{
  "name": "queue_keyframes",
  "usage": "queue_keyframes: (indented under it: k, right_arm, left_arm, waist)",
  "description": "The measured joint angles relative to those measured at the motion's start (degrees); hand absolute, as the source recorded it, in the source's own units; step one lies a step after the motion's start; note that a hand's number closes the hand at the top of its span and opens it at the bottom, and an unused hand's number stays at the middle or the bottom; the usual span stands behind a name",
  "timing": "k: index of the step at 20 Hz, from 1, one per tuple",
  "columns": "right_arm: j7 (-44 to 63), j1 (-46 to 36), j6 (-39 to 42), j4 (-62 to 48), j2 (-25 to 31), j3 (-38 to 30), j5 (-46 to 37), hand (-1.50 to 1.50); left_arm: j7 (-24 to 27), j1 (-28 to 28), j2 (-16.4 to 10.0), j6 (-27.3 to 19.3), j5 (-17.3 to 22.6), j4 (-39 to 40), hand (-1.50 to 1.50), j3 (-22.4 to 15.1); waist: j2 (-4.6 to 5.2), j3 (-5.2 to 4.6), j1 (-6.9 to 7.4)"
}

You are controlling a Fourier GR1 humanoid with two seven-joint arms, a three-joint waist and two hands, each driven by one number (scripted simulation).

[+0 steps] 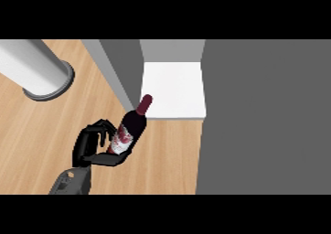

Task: Pick up the wine, place it into the cabinet and close the cabinet

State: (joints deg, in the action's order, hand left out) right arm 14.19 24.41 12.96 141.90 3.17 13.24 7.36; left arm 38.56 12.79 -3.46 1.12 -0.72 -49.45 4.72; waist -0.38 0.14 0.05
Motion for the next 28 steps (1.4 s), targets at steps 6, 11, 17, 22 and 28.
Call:
queue_keyframes:
  k: [6, 11, 17, 22, 28]
  right_arm:
    - [-0.5, 0.3, 0.7, 0.0, 0.3, -1.5, 0.2, -1.5]
    - [1.1, -1.6, 0.0, -0.2, -0.2, -1.3, 0.2, -1.5]
    - [-1.0, 0.5, 2.0, -0.4, 0.2, -2.8, 0.7, -1.5]
    - [-2.0, 0.9, 2.7, -0.7, -0.2, -2.7, 0.8, -1.5]
    - [-2.4, 0.9, 3.4, -1.0, -0.3, -3.0, 1.2, -1.5]
  left_arm:
    - [-11.5, 0.1, 2.1, -4.5, -1.7, -10.2, 1.5, -3.8]
    - [-19.7, 3.1, 3.0, -9.6, -1.9, -14.1, 1.5, -8.6]
    - [-24.6, 3.5, 1.6, -16.5, -5.6, -15.3, 1.5, -12.0]
    - [-28.1, 3.8, 0.4, -22.7, -5.0, -15.8, 1.5, -15.4]
    - [-30.8, 4.0, -0.5, -27.5, -2.7, -16.4, 1.5, -18.1]
  waist:
    - [0.12, -0.07, -0.16]
    - [0.23, -0.11, -0.35]
    - [0.02, 0.03, -0.28]
    - [-0.08, 0.1, -0.47]
    - [-0.11, 0.17, -0.9]
